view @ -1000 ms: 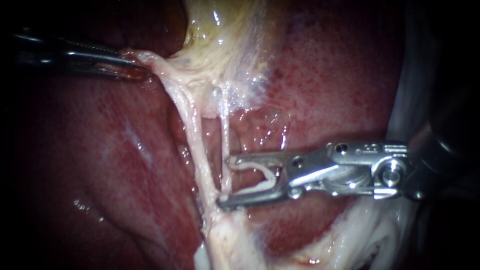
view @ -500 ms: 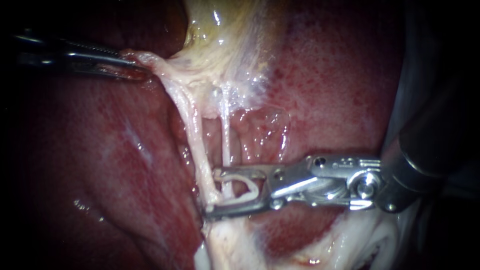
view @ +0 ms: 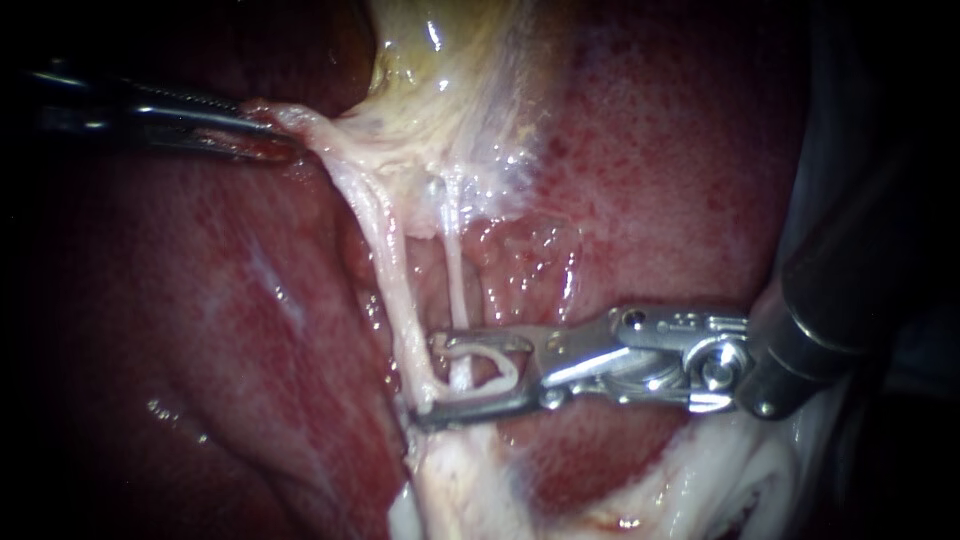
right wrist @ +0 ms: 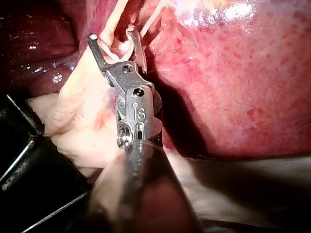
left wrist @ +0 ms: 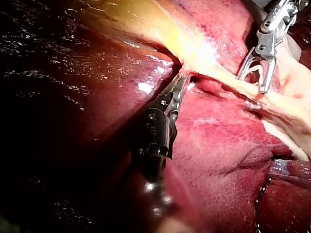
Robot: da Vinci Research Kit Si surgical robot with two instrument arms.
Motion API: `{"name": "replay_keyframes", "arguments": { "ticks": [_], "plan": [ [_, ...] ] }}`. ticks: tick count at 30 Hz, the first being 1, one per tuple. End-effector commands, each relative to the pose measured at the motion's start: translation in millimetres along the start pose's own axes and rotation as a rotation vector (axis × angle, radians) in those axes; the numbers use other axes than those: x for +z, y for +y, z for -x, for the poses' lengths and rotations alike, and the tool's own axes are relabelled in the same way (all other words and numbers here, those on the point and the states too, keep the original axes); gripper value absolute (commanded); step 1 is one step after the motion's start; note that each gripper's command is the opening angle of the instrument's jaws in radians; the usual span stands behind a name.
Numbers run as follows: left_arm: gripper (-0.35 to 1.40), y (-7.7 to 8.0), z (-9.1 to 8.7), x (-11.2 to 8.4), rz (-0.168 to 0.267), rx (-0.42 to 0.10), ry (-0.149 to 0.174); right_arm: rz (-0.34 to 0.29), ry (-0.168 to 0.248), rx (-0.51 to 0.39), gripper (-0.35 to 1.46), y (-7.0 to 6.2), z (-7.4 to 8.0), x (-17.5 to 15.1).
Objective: Clipping first clip left tube
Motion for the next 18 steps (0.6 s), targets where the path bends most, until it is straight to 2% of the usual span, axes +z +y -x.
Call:
{"name": "replay_keyframes", "arguments": {
  "ticks": [1,11,18],
  "plan": [
    [-0.35,0.0,0.0,0.0,0.000,0.000,0.000,-0.006,-0.002,-0.001,0.50,0.0,-0.1,0.3],
    [-0.35,0.0,0.0,0.0,0.000,0.000,-0.003,-0.071,-0.024,-0.018,0.50,0.2,-0.4,3.3],
    [-0.35,0.0,0.0,0.0,-0.001,0.000,-0.003,-0.092,-0.030,-0.024,0.50,-0.5,-0.6,5.0]
  ]
}}
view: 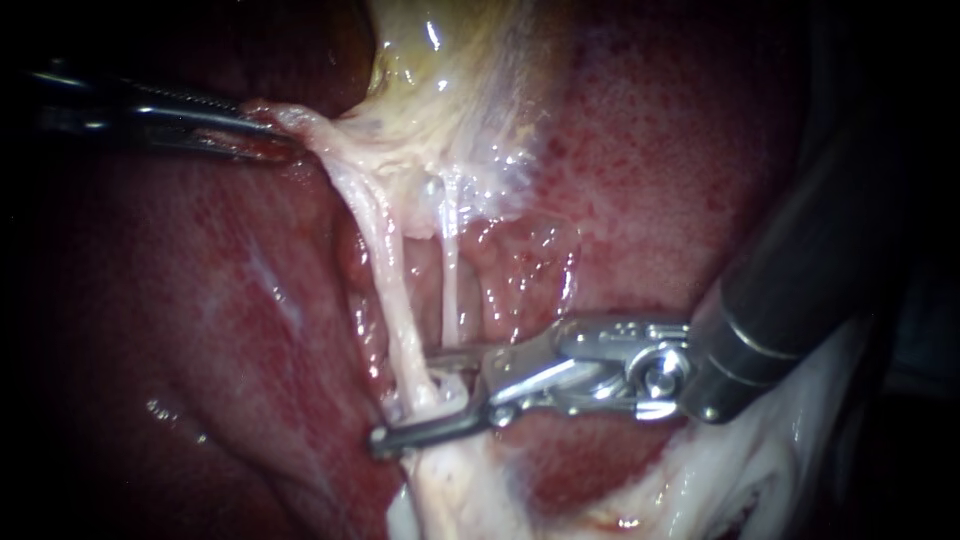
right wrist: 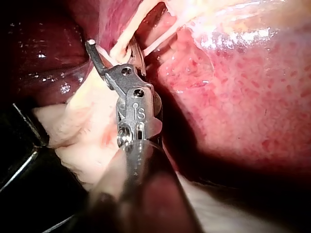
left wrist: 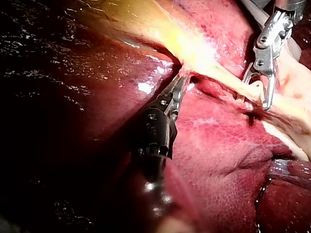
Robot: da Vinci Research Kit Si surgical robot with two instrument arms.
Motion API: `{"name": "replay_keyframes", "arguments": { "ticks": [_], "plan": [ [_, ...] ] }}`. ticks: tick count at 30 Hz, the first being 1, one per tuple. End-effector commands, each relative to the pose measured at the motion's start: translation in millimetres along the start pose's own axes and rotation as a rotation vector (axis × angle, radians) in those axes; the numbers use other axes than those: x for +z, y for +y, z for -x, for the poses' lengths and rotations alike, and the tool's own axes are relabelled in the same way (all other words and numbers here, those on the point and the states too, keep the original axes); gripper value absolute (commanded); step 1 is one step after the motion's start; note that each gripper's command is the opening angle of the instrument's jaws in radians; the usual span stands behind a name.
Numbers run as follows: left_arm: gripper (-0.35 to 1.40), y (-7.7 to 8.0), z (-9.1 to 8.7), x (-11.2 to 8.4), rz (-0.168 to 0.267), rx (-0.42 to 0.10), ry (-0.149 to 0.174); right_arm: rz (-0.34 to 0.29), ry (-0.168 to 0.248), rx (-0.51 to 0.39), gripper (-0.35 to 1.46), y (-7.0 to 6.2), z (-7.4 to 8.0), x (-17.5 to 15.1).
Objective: Clipping first clip left tube
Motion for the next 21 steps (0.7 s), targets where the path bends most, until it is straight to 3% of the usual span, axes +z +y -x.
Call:
{"name": "replay_keyframes", "arguments": {
  "ticks": [1,11,21],
  "plan": [
    [-0.35,0.0,0.0,0.0,0.000,0.000,0.000,-0.002,0.005,-0.001,0.50,-0.2,-0.1,0.1],
    [-0.35,0.0,0.0,0.0,0.000,0.000,0.000,-0.021,0.024,-0.003,0.50,-2.3,-1.4,1.2],
    [-0.35,-0.1,0.0,0.0,0.000,0.000,0.000,-0.037,0.038,0.007,0.48,-4.8,-4.1,0.8]
  ]
}}
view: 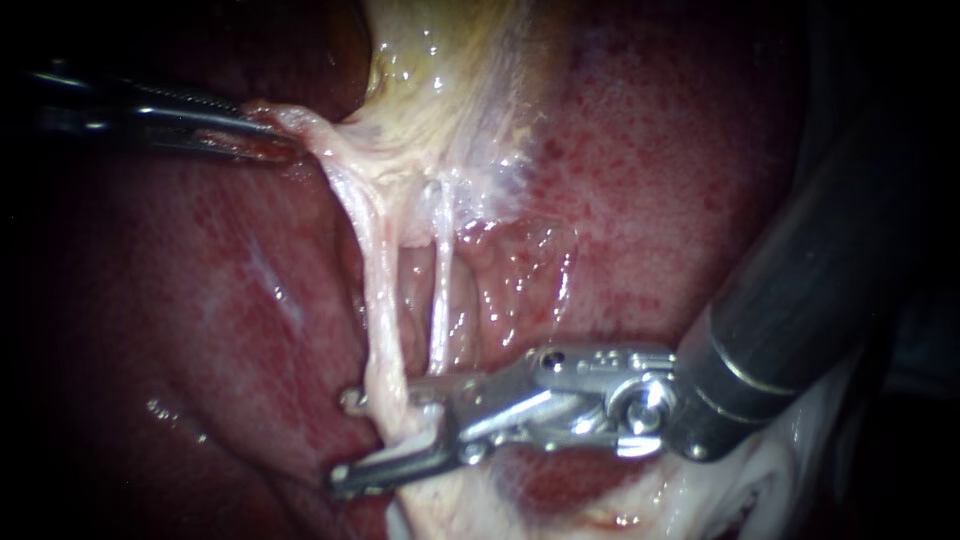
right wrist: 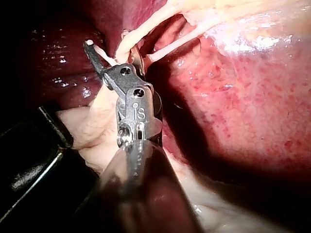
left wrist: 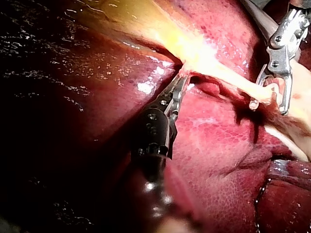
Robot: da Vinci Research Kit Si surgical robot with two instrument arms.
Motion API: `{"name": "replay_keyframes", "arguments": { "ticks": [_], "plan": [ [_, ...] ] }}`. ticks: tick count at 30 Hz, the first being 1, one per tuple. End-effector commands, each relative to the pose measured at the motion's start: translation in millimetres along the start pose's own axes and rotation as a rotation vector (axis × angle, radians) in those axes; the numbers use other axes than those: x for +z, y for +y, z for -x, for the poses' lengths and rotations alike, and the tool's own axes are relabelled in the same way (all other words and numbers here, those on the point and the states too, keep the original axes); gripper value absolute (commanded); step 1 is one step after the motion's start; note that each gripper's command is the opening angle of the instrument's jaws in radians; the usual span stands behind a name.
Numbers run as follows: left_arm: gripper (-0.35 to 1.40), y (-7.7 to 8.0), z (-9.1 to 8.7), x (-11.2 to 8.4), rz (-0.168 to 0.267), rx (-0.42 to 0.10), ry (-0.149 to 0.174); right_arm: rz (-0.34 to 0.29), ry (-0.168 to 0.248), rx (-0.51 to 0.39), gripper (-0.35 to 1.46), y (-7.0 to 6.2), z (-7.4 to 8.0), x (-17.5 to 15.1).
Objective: Clipping first clip left tube
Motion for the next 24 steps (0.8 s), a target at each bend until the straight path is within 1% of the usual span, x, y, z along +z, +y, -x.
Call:
{"name": "replay_keyframes", "arguments": {
  "ticks": [1,4,8,16,20,22,24],
  "plan": [
    [-0.35,0.0,0.0,0.0,0.001,0.000,0.000,-0.001,0.000,0.000,0.48,-0.2,-0.2,0.0],
    [-0.35,0.0,0.0,0.0,0.000,0.000,-0.003,-0.002,-0.001,0.001,0.46,-0.5,-0.4,0.0],
    [-0.35,0.0,0.0,0.0,0.000,0.000,-0.003,-0.004,-0.001,0.000,0.43,-0.6,-0.4,0.0],
    [-0.35,-0.1,0.1,0.0,0.000,0.000,-0.003,-0.006,-0.001,0.001,0.25,-0.5,-0.5,-0.2],
    [-0.35,-0.1,0.1,0.1,0.000,0.001,-0.003,-0.007,-0.002,0.049,0.13,-0.4,-0.6,-0.4],
    [-0.35,-0.1,0.1,0.1,0.000,0.001,-0.003,-0.008,-0.003,0.073,0.02,-0.3,-0.7,-0.5],
    [-0.35,-0.1,0.1,0.1,0.000,0.001,-0.003,-0.009,-0.004,0.096,-0.13,-0.3,-0.6,-0.6]
  ]
}}
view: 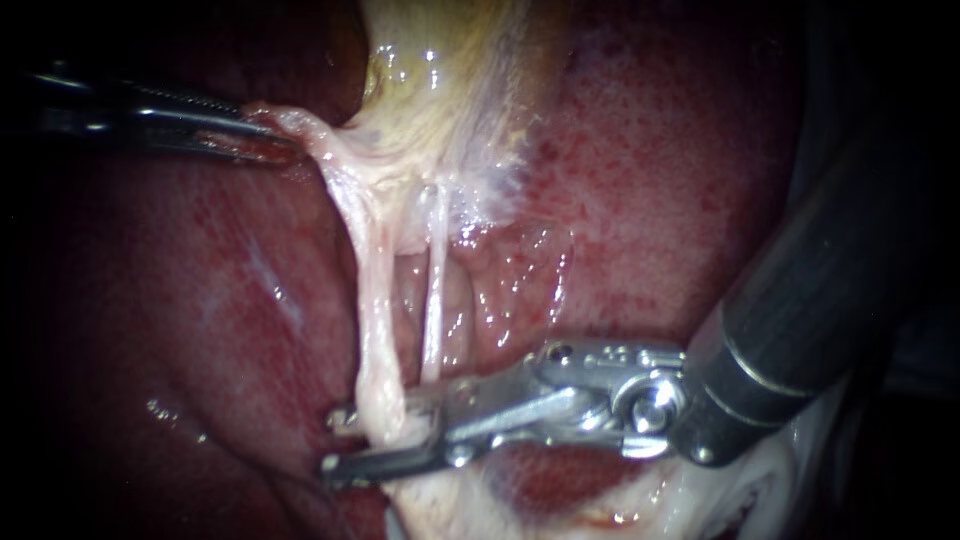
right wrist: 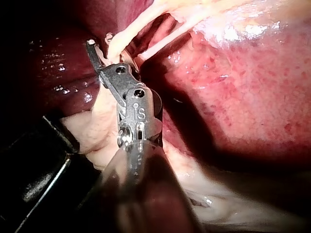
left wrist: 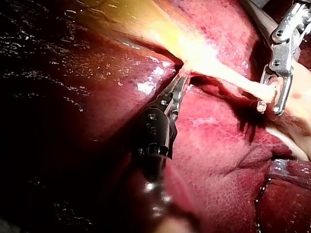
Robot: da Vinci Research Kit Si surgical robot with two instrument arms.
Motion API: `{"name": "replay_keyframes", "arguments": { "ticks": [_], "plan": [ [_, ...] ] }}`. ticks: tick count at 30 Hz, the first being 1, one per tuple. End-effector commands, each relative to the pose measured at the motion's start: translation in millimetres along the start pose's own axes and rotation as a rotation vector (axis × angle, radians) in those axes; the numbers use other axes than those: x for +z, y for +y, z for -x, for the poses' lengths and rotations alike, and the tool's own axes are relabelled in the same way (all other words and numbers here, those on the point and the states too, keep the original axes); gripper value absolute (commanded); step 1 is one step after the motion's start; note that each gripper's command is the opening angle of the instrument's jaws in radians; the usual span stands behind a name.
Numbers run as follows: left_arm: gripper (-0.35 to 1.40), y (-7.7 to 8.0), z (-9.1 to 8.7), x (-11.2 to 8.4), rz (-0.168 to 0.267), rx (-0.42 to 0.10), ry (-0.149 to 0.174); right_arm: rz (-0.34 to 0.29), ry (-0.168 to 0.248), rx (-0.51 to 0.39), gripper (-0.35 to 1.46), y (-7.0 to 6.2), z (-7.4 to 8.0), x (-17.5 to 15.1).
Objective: Clipping first clip left tube
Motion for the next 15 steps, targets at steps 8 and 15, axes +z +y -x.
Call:
{"name": "replay_keyframes", "arguments": {
  "ticks": [8,15],
  "plan": [
    [-0.35,0.0,0.0,0.0,-0.001,0.000,0.000,-0.004,-0.004,0.039,-0.35,0.1,0.3,-0.4],
    [-0.35,0.0,0.0,0.0,-0.001,0.000,0.000,-0.005,-0.005,0.038,-0.35,0.0,0.5,-0.6]
  ]
}}
